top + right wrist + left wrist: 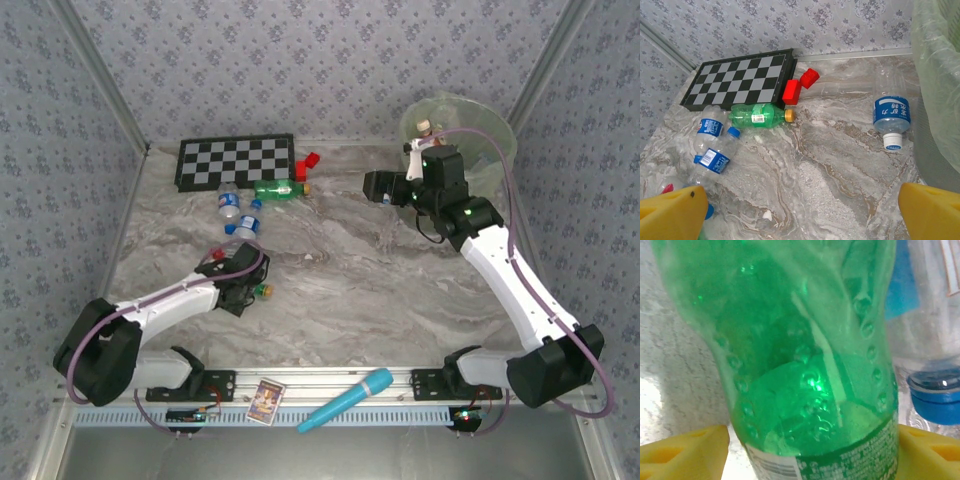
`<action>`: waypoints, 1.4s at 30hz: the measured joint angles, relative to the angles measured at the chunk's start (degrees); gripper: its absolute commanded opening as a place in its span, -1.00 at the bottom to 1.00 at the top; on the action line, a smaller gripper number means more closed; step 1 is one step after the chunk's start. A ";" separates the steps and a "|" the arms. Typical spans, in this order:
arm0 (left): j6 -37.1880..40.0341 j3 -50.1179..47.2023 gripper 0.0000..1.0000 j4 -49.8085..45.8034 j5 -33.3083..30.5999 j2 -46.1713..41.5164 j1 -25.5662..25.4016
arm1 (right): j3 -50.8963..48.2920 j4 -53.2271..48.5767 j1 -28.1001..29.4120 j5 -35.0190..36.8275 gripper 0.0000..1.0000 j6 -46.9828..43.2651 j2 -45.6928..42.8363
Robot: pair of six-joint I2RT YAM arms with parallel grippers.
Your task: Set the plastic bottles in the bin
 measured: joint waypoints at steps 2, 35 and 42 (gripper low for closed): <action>0.07 -0.04 0.56 0.07 -0.13 0.26 0.76 | 0.00 0.00 0.00 0.00 0.99 0.00 0.00; 14.19 8.46 0.12 -1.55 1.20 -9.22 4.57 | 2.95 3.74 5.03 -15.28 0.99 0.90 3.28; 19.30 18.40 0.12 2.43 4.28 -7.04 4.61 | 3.82 6.82 11.50 -25.90 0.58 2.45 8.28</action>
